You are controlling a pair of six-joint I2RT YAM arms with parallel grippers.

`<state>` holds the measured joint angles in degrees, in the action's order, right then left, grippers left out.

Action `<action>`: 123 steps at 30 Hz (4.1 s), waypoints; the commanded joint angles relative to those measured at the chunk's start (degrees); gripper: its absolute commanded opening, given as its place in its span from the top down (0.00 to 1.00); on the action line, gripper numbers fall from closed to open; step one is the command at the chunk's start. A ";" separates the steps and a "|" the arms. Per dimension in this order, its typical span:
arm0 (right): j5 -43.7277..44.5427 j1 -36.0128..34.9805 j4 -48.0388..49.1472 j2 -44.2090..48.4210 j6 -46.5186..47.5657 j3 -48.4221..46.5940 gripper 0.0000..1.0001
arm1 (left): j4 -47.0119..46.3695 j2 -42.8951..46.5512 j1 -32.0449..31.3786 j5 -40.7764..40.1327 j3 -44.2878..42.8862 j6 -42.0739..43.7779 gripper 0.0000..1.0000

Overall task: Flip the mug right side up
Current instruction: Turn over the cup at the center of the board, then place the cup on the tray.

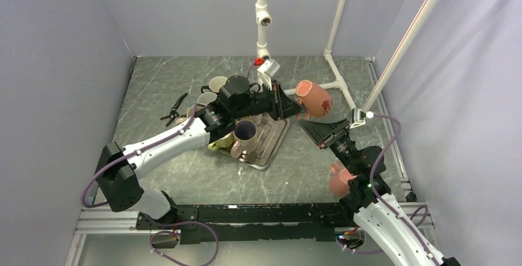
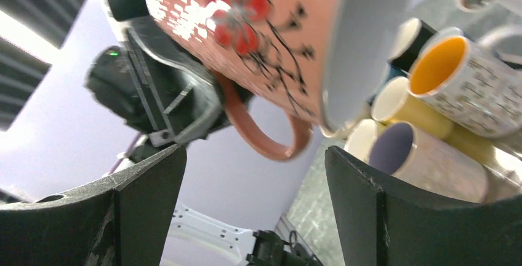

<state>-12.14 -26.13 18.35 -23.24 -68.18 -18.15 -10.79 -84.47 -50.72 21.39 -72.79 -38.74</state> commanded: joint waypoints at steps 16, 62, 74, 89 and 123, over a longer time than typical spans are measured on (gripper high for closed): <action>-1.93 -0.15 28.09 -3.51 -5.64 -4.41 0.40 | -21.92 7.17 -0.23 8.17 6.33 -11.30 0.97; 6.16 -0.15 -27.44 -13.79 57.27 -25.02 1.00 | 44.23 32.31 -0.14 -31.65 6.43 15.74 0.10; 6.31 -0.77 -31.45 -30.75 60.15 -27.67 1.00 | 48.69 36.70 -0.17 -41.22 11.01 17.21 0.12; 14.39 -7.38 -38.45 -49.98 63.32 -36.84 1.00 | 50.08 40.66 -0.12 -43.16 14.12 20.34 0.12; 8.76 -7.23 -40.23 -68.61 86.69 -46.26 0.91 | 49.57 42.42 -1.63 -42.44 16.47 19.01 0.11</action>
<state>-0.86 -33.47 -27.73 -93.21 13.80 -63.51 39.79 -42.85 -51.70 -19.51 -56.45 -20.21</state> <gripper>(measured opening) 0.180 0.887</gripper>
